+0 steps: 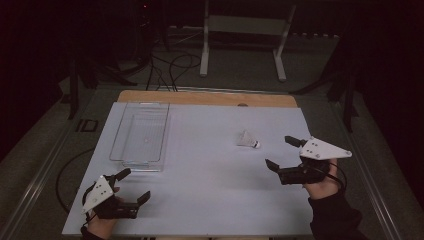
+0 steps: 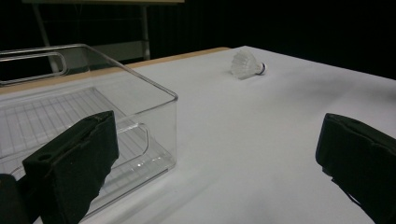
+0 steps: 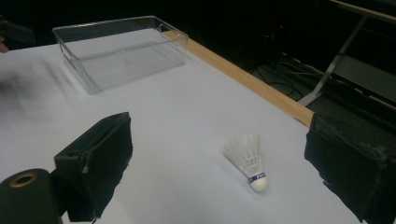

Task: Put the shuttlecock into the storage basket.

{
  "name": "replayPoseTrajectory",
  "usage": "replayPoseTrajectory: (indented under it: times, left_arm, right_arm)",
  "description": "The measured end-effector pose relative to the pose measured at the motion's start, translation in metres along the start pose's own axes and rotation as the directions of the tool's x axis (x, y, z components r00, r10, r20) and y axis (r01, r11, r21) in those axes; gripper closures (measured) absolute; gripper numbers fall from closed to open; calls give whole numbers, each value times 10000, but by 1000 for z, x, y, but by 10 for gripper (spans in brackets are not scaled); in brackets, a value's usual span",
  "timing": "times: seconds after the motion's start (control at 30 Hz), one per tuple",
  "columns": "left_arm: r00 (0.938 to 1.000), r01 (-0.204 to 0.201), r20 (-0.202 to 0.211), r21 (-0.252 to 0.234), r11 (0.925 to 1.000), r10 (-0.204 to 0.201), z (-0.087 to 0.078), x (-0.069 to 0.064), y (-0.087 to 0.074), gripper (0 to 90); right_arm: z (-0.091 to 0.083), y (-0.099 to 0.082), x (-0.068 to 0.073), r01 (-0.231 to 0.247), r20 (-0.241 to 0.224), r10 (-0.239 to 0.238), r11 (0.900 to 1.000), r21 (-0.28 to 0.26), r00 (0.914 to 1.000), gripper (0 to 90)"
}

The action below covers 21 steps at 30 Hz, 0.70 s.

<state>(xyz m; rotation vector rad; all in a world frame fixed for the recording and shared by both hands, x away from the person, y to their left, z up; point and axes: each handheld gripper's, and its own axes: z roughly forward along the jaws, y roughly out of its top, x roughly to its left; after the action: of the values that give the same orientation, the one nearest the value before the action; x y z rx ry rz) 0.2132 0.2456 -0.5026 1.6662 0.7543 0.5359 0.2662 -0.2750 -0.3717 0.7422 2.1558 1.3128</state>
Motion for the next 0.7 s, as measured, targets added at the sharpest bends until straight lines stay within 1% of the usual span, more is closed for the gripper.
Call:
replayPoseTrajectory:
  times: [0.17,0.37,0.43,0.57,0.63,0.7]
  left_arm:
    - [10000,-15,13,13,10000,15,0,0,0,0]
    - [10000,-15,13,10,10000,15,0,0,0,0]
    - [10000,-6,-4,-7,10000,6,0,1,0,0]
    - [10000,-9,22,12,10000,9,0,0,0,0]
    - [10000,-32,26,24,10000,32,0,0,0,0]
    - [10000,-16,15,8,10000,16,0,0,0,0]
  right_arm:
    - [4,3,-4,31,79,-31,10000,-19,10000,76]
    - [12,5,-10,-93,-115,94,9998,148,9999,76]
    - [16,5,-12,-50,-60,51,9998,201,10000,76]
    - [21,5,-17,-120,-70,122,9997,203,9999,77]
    - [25,6,-20,-117,-26,118,9994,328,9999,76]
    - [27,6,-21,-150,-103,154,9991,386,9998,76]
